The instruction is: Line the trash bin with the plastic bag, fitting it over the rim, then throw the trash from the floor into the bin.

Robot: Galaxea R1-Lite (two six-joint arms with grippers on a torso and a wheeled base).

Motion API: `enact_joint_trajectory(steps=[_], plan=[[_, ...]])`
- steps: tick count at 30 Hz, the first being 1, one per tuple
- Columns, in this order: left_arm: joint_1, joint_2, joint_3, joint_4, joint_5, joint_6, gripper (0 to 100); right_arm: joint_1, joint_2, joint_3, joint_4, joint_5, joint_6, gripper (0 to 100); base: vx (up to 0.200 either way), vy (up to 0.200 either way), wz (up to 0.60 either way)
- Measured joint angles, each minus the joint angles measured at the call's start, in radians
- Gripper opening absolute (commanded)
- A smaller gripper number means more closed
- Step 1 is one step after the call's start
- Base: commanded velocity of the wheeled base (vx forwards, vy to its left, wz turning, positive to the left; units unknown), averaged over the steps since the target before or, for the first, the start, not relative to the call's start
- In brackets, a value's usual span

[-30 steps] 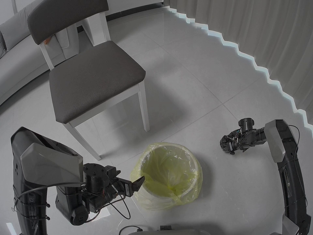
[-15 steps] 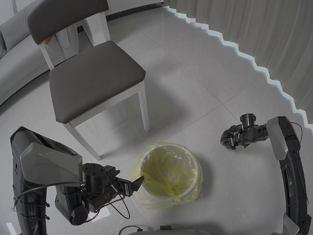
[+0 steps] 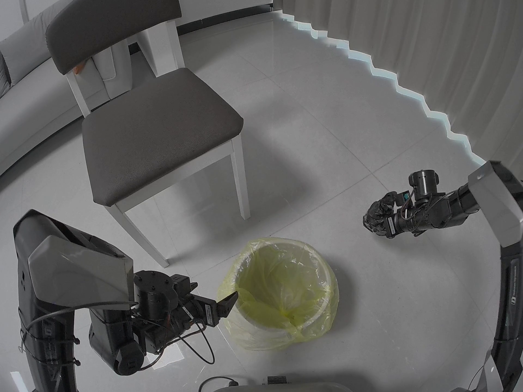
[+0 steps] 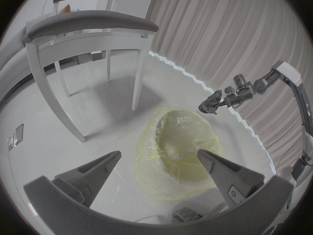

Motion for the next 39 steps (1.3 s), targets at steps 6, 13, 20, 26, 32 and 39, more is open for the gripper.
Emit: enact_joint_trajectory(steps=[6, 13, 20, 26, 32, 39], plan=[[-0.007, -0.036, 0.023, 0.000, 0.024, 0.001, 100, 0.164, -0.273, 0.238, -0.067, 0.011, 0.001, 0, 0.000, 0.000, 0.00], [-0.016, -0.090, 0.053, 0.000, 0.071, 0.002, 100, 0.436, -0.503, 0.426, -0.104, 0.011, 0.008, 0, 0.000, 0.000, 0.00], [-0.025, -0.130, 0.074, 0.000, 0.104, 0.002, 100, 0.603, -0.570, 0.542, -0.120, 0.008, 0.015, 0, 0.000, 0.000, 0.00], [-0.024, -0.144, 0.074, 0.000, 0.105, 0.000, 100, 0.662, -0.512, 0.556, -0.133, 0.006, 0.020, 0, 0.000, 0.000, 0.00], [-0.023, -0.158, 0.075, 0.000, 0.104, 0.000, 100, 0.677, -0.380, 0.509, -0.166, 0.001, 0.025, 0, 0.000, 0.000, 0.00], [-0.024, -0.179, 0.078, 0.000, 0.105, 0.001, 100, 0.668, -0.246, 0.456, -0.178, -0.003, 0.027, 0, 0.000, 0.000, 0.00]])
